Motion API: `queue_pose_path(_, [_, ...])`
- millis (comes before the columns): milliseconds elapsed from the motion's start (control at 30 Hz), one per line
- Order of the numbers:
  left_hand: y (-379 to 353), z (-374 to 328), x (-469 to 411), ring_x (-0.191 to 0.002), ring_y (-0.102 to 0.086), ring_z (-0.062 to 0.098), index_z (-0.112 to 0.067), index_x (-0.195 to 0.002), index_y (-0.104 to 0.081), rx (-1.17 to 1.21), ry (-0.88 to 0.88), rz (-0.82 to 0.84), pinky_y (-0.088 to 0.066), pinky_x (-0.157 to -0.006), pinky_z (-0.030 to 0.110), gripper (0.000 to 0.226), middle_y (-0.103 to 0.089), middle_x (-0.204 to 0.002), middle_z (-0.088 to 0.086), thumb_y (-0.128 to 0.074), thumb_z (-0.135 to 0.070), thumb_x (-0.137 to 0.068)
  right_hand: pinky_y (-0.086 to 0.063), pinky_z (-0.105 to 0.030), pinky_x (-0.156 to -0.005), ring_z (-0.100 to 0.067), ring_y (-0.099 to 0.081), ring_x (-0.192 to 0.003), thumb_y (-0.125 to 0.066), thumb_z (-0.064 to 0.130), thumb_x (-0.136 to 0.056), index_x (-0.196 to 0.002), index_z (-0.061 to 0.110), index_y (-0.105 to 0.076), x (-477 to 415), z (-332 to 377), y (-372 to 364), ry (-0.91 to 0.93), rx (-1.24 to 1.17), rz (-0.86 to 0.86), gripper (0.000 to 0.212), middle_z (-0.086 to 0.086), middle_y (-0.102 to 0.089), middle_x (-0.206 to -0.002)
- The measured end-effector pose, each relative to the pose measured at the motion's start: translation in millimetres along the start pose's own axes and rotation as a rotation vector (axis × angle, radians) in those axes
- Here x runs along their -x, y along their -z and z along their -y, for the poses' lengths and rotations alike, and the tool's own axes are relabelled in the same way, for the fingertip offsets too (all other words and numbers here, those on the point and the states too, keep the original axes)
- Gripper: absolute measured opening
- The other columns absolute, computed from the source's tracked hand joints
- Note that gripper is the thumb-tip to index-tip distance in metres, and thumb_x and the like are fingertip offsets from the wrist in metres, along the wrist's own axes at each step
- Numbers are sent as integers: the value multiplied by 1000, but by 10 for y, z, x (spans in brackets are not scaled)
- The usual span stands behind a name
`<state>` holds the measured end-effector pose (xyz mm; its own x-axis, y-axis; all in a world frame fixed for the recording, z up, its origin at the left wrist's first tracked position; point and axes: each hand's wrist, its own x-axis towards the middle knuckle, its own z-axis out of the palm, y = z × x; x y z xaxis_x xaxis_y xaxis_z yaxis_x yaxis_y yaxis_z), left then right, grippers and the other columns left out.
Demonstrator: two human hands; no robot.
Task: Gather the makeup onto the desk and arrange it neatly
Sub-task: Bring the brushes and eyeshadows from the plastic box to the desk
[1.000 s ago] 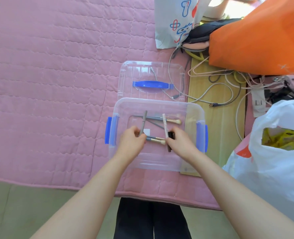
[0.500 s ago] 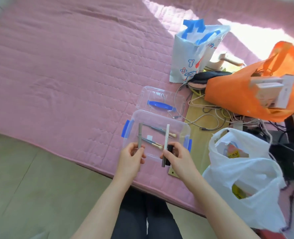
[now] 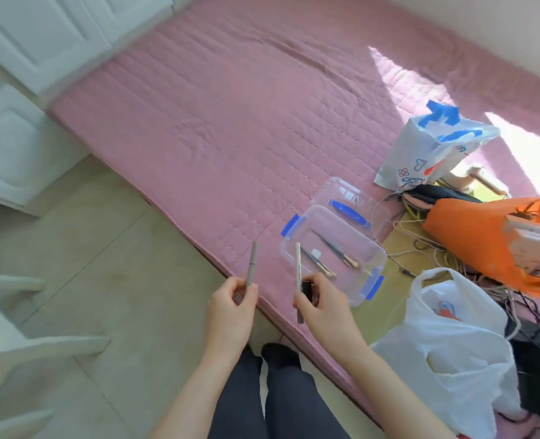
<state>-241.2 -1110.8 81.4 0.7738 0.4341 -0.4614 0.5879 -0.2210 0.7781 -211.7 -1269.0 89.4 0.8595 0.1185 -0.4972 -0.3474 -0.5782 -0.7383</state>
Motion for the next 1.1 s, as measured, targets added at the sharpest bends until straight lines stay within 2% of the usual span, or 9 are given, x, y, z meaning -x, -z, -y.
queue_pose_path(133, [451,83,134,-62,-55,25,-22,-73,-59,26,33,-131,-50,-65,43,15,-60,-68,6,-59,-26,-87,-47,-30,-61,-20,-58,-65,-52,22,-88,-75,26,-46,56,270,-288,65,120,110,15,3,-59,-64])
queue_pose_path(267, [890,267,185,-58,-48,15,-22,-72,-57,50,76,-255,-46,-59,36,16,-53,-62,-1,-59,-26,-88,-39,-13,-54,-4,-44,-56,-53,22,-90,-76,29,-45,70,580,-645,182,233,167,17,9,-52,-65])
queue_pose_path(400, [1355,458,233,-51,-41,6,-21,-72,-56,72,127,-340,-37,-51,22,19,-47,-58,-8,-58,-28,-90,-43,-18,-57,-10,-50,-60,-52,22,-89,-80,29,-48,83,929,-1046,229,307,254,12,6,-57,-68])
queue_pose_path(467, [1642,559,238,-52,-42,8,-20,-73,-55,67,138,-388,-37,-51,23,20,-46,-57,-8,-57,-28,-91,-50,-34,-59,-22,-58,-63,-51,22,-88,-81,31,-49,96,1143,-1293,249,321,300,12,0,-61,-68])
queue_pose_path(533, [1945,665,225,-54,-46,10,-21,-75,-55,47,164,-427,-40,-54,27,18,-49,-58,-8,-56,-28,-92,-50,-38,-59,-26,-60,-66,-52,21,-89,-83,29,-51,122,1370,-1549,280,349,327,10,-4,-63,-69])
queue_pose_path(667, [2554,912,164,-57,-60,14,-27,-78,-53,4,189,-460,-53,-54,40,18,-63,-66,-7,-49,-34,-94,-49,-35,-55,-23,-61,-61,-52,22,-91,-89,25,-54,141,1783,-2089,357,356,335,4,-1,-63,-66])
queue_pose_path(767, [2998,1063,103,-58,-62,16,-28,-77,-51,-51,196,-494,-53,-55,44,18,-64,-67,-5,-48,-36,-94,-47,-28,-52,-17,-61,-60,-53,20,-91,-91,20,-55,148,2055,-2486,394,382,357,2,1,-62,-66])
queue_pose_path(1000, [3751,1274,-176,-57,-64,15,-26,-79,-53,108,265,-563,-55,-50,40,13,-65,-63,-2,-53,-28,-92,-51,-29,-56,-15,-63,-62,-53,17,-91,-97,20,-54,73,2551,-3183,390,382,411,7,3,-63,-70])
queue_pose_path(1100, [3987,1254,-387,-54,-62,15,-18,-80,-53,197,284,-579,-49,-46,33,13,-64,-63,5,-53,-21,-92,-47,-17,-52,-10,-62,-62,-53,16,-91,-99,19,-55,-71,2750,-3387,347,374,453,9,2,-65,-75])
